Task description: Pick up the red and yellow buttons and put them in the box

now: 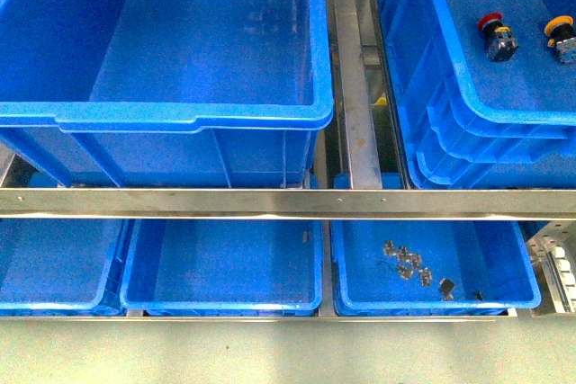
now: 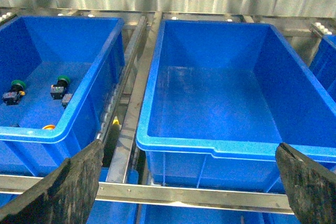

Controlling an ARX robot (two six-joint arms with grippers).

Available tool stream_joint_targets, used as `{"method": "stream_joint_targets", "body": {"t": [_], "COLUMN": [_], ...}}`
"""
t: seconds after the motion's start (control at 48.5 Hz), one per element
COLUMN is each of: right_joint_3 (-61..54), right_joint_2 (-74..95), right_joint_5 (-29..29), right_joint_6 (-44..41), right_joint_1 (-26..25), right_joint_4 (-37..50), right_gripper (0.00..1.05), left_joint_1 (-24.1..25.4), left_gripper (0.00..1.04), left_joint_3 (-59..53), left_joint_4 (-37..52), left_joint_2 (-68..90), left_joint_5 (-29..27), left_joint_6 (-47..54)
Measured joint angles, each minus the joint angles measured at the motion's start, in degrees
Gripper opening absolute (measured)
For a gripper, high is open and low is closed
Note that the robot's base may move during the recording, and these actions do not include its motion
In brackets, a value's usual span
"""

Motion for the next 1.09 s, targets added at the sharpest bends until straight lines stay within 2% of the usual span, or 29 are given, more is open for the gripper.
{"method": "stream_joint_targets", "body": {"t": [0.681, 1.093], "right_joint_3": [-0.20, -0.20], "right_joint_2": [-26.21, -34.07], "right_joint_5": [0.00, 0.00], "right_joint_6": [0.00, 0.00], "right_joint_1": [0.00, 0.02], "right_joint_4": [-23.80, -31.63], "right_gripper": [0.04, 0.04], "left_joint_1": [0.00, 0.00], "left_gripper": [0.97, 0.97], "left_joint_3": [0.00, 0.00], "left_joint_4": [0.00, 0.00], "left_joint_2": [0.00, 0.00], "left_joint_5": [0.02, 0.02], "left_joint_6": [0.00, 0.00]}}
